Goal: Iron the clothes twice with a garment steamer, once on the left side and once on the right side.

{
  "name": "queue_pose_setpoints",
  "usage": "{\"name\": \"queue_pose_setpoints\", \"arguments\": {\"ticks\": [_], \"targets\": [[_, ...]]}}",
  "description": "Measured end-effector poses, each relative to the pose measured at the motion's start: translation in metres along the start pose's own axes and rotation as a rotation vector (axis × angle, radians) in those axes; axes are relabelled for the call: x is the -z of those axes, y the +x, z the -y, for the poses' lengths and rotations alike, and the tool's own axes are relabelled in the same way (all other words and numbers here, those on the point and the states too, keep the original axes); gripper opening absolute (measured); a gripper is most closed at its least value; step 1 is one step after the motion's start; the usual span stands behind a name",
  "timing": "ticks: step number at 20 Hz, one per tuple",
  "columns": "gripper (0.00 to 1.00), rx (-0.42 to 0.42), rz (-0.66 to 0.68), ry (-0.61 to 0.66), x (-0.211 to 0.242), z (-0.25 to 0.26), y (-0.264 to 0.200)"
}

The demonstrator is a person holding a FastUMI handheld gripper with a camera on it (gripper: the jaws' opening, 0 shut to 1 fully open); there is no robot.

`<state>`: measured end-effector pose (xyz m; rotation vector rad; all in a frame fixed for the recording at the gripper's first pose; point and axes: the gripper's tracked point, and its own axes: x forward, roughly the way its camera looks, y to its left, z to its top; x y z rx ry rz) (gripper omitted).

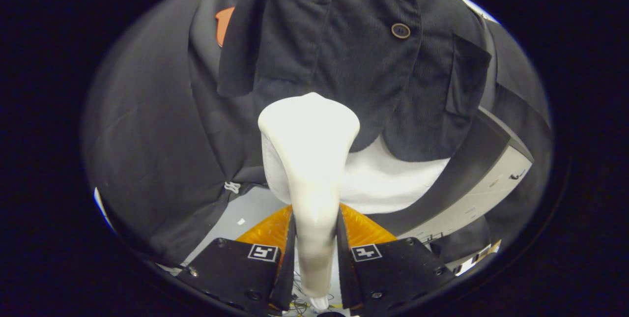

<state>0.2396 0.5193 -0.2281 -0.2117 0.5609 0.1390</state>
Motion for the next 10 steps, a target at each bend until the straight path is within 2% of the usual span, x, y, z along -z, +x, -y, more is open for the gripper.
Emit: {"name": "queue_pose_setpoints", "arguments": {"ticks": [7, 10], "targets": [[0.41, -0.038, 0.0, 0.024, -0.009, 0.007, -0.012], [0.41, -0.075, 0.019, 0.038, -0.022, 0.013, -0.031]]}}
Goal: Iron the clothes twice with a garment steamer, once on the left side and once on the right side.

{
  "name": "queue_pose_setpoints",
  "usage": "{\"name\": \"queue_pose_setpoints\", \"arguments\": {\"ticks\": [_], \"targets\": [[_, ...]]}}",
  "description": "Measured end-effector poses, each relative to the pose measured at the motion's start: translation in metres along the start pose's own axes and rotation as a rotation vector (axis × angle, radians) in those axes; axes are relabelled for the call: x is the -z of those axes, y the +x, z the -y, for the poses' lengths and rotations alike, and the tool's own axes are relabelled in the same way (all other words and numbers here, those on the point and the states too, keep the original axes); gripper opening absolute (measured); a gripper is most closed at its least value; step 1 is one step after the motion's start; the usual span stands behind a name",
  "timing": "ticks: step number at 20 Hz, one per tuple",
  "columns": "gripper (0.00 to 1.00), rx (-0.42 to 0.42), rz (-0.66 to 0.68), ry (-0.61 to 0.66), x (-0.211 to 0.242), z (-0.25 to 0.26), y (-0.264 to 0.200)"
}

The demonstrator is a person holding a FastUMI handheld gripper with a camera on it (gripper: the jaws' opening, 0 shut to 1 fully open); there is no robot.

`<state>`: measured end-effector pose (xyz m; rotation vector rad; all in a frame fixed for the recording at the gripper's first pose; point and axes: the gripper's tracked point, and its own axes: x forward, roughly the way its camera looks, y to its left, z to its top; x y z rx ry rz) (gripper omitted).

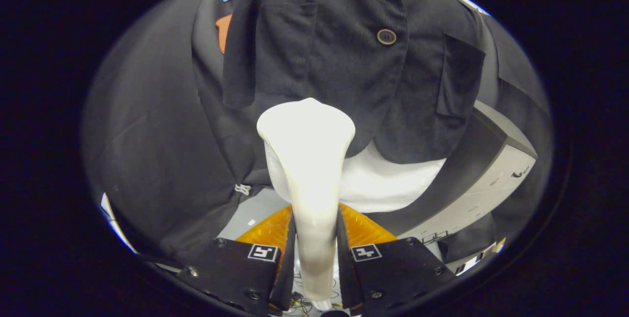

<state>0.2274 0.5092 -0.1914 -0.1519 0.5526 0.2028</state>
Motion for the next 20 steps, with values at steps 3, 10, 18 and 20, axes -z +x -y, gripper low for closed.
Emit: {"name": "queue_pose_setpoints", "arguments": {"ticks": [3, 10, 18, 20], "targets": [[0.41, -0.026, 0.038, 0.019, -0.016, 0.012, -0.024], [0.41, -0.043, 0.17, 0.02, -0.076, 0.075, -0.108], [0.4, -0.016, 0.292, 0.115, -0.086, 0.227, -0.218], [0.41, 0.011, 0.314, 0.133, -0.078, 0.277, -0.246]]}}
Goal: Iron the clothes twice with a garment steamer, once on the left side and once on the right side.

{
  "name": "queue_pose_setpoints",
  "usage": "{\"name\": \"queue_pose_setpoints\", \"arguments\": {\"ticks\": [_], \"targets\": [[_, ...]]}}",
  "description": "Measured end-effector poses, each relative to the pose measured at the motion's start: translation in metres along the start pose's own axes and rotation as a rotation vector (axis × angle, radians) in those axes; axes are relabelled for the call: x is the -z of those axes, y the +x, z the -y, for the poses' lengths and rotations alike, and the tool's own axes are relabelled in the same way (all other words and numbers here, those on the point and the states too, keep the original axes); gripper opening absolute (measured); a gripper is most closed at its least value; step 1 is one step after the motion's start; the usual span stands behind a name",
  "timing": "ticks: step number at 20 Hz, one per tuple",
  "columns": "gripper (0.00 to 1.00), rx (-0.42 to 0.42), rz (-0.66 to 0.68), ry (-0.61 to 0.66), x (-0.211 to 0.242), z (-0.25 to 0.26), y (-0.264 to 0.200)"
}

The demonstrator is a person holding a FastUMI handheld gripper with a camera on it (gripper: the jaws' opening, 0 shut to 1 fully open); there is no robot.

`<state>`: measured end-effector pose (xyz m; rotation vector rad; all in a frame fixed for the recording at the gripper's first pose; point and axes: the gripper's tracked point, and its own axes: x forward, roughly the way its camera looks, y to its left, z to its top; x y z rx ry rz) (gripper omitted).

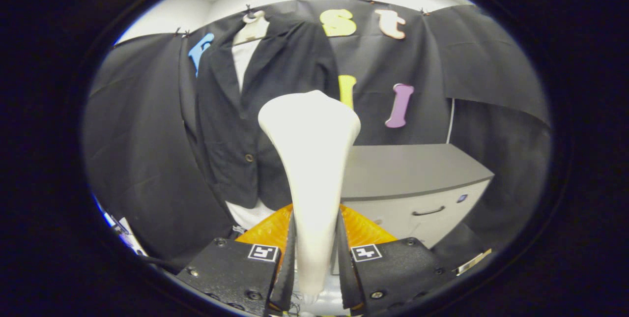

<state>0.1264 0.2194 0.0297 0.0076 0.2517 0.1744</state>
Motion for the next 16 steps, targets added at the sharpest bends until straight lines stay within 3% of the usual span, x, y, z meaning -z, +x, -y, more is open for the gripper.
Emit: {"name": "queue_pose_setpoints", "arguments": {"ticks": [8, 16], "targets": [[0.4, 0.061, -0.006, 0.008, 0.04, 0.159, -0.088], [0.4, 0.078, 0.039, 0.039, 0.08, 0.215, -0.138]]}}
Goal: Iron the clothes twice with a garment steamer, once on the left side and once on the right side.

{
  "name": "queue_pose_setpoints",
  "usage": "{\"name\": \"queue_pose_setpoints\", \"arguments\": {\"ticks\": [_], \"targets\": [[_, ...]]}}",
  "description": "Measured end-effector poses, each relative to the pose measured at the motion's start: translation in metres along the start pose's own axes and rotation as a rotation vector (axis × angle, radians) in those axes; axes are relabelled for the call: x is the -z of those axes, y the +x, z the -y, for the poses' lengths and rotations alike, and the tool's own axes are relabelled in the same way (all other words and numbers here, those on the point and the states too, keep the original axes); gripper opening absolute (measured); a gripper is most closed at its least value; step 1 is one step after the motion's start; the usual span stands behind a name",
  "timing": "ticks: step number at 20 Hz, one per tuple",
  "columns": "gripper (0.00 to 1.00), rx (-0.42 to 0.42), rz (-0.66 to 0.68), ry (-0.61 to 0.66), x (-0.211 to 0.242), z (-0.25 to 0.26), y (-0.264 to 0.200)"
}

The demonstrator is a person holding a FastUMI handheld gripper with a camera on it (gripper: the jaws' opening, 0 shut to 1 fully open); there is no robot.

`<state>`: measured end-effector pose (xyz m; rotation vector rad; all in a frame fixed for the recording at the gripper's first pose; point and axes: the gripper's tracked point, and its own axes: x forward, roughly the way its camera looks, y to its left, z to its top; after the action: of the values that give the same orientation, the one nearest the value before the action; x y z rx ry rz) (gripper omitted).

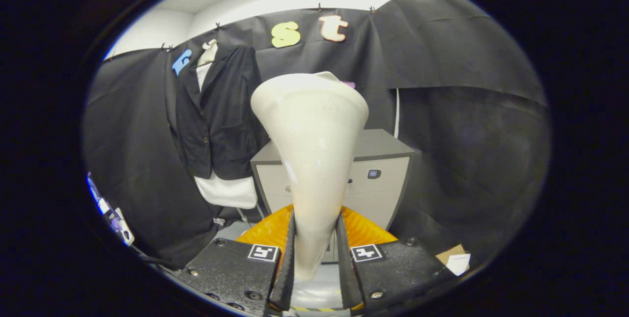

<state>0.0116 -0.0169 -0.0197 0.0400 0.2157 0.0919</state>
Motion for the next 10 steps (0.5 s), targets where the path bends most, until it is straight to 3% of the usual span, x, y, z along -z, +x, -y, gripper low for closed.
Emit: {"name": "queue_pose_setpoints", "arguments": {"ticks": [10], "targets": [[0.41, 0.05, -0.001, -0.012, 0.014, 0.03, -0.015]]}}
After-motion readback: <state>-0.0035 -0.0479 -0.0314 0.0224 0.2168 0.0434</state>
